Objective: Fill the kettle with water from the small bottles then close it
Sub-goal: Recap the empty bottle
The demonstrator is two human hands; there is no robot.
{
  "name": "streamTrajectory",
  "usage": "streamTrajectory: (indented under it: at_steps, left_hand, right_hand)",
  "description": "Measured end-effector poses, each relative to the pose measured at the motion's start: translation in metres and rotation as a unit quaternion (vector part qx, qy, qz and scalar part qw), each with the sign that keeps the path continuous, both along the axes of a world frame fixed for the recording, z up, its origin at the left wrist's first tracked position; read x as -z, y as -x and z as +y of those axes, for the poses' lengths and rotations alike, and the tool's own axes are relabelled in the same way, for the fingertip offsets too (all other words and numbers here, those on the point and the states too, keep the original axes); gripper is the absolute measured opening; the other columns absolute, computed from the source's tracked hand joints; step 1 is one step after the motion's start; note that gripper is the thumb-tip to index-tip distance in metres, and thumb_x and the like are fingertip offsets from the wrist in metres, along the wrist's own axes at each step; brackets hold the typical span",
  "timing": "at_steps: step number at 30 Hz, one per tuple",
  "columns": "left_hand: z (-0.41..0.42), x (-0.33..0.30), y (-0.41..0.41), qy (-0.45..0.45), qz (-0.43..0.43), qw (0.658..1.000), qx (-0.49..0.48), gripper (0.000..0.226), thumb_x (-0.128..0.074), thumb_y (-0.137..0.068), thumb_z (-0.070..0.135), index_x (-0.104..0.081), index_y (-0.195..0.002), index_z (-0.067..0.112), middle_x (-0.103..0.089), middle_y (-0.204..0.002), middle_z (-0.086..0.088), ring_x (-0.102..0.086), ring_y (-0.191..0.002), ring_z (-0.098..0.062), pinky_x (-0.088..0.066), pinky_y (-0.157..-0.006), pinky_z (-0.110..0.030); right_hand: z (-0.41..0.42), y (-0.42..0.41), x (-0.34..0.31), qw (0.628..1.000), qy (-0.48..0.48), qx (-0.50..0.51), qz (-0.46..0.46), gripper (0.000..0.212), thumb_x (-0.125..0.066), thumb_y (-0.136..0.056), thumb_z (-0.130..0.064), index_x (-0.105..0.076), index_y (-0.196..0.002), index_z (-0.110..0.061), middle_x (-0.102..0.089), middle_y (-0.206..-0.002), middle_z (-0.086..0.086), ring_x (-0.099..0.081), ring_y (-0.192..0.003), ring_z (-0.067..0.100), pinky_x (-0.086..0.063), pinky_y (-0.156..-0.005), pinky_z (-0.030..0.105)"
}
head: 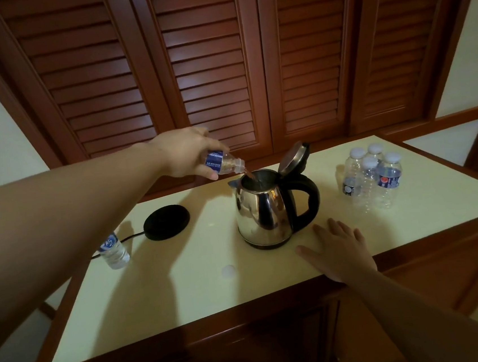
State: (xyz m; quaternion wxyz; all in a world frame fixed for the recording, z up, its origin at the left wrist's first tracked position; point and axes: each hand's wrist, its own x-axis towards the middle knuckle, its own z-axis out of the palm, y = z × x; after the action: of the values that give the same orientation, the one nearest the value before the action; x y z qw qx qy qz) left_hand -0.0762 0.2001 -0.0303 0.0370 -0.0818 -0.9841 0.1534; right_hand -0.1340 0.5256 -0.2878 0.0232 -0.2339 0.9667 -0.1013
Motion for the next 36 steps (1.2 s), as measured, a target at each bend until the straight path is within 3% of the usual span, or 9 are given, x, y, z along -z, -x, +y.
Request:
streamTrajectory:
  at_steps: [5,11,19,23,27,31,36]
  left_hand:
    - [0.016,-0.009,0.009,0.052,-0.021,0.998,0.018,0.071,-0.068,-0.088,0.063,-0.046,-0.150,0.037,-0.042,-0.110,0.004,-0.051,-0.105,-0.020,-0.043,-0.077,-0.034]
    - [0.036,-0.018,0.017,0.116,-0.032,0.992,0.041,0.070,-0.066,-0.090,0.063,-0.045,-0.151,0.039,-0.040,-0.110,0.005,-0.043,-0.099,-0.015,-0.049,-0.082,-0.036]
    - [0.043,-0.017,0.021,0.160,-0.025,0.986,0.048,0.069,-0.066,-0.089,0.064,-0.043,-0.151,0.043,-0.050,-0.118,0.002,-0.053,-0.117,-0.024,-0.044,-0.096,-0.043]
    - [0.043,-0.015,0.017,0.114,-0.015,0.993,0.025,0.067,-0.067,-0.089,0.064,-0.045,-0.149,0.044,-0.042,-0.111,0.006,-0.052,-0.116,-0.023,-0.044,-0.096,-0.044]
    - [0.034,-0.006,0.012,0.066,0.016,0.998,0.005,0.069,-0.064,-0.089,0.066,-0.045,-0.149,0.039,-0.051,-0.120,0.000,-0.054,-0.116,-0.025,-0.045,-0.091,-0.042]
    - [0.018,0.015,-0.001,-0.031,0.036,0.999,-0.022,0.068,-0.068,-0.089,0.063,-0.046,-0.149,0.039,-0.047,-0.113,0.003,-0.055,-0.112,-0.024,-0.042,-0.082,-0.037]
    - [-0.010,0.052,-0.028,-0.187,0.057,0.979,-0.051,0.068,-0.072,-0.088,0.059,-0.050,-0.148,0.037,-0.044,-0.109,0.005,-0.052,-0.106,-0.018,-0.046,-0.090,-0.036]
  right_hand:
    - [0.000,0.001,0.002,1.000,-0.005,-0.002,0.002,0.094,-0.015,-0.087,-0.089,-0.020,-0.161,-0.032,-0.008,-0.172,0.008,-0.007,-0.158,0.029,-0.010,-0.127,0.055]
    - [0.001,0.001,0.001,1.000,0.000,-0.003,-0.001,0.095,-0.015,-0.086,-0.090,-0.020,-0.162,-0.032,-0.008,-0.172,0.008,-0.005,-0.159,0.029,-0.010,-0.127,0.055]
    - [0.000,0.000,0.000,1.000,0.001,-0.001,0.005,0.093,-0.017,-0.087,-0.090,-0.024,-0.160,-0.033,-0.012,-0.172,0.009,-0.009,-0.158,0.029,-0.011,-0.127,0.054]
    - [0.000,-0.001,-0.002,1.000,0.002,-0.002,0.006,0.092,-0.019,-0.087,-0.089,-0.024,-0.160,-0.033,-0.012,-0.171,0.010,-0.009,-0.158,0.030,-0.011,-0.127,0.054]
    - [0.000,-0.002,-0.003,1.000,0.002,-0.003,0.004,0.092,-0.018,-0.087,-0.089,-0.023,-0.160,-0.033,-0.012,-0.172,0.009,-0.009,-0.158,0.029,-0.011,-0.127,0.054]
    - [0.000,-0.004,-0.006,1.000,0.002,0.002,-0.003,0.091,-0.020,-0.089,-0.087,-0.023,-0.160,-0.032,-0.011,-0.172,0.009,-0.008,-0.158,0.029,-0.010,-0.127,0.053]
    - [-0.002,-0.003,-0.004,1.000,0.002,0.006,-0.004,0.091,-0.020,-0.089,-0.087,-0.024,-0.161,-0.031,-0.012,-0.172,0.008,-0.010,-0.158,0.029,-0.010,-0.127,0.053]
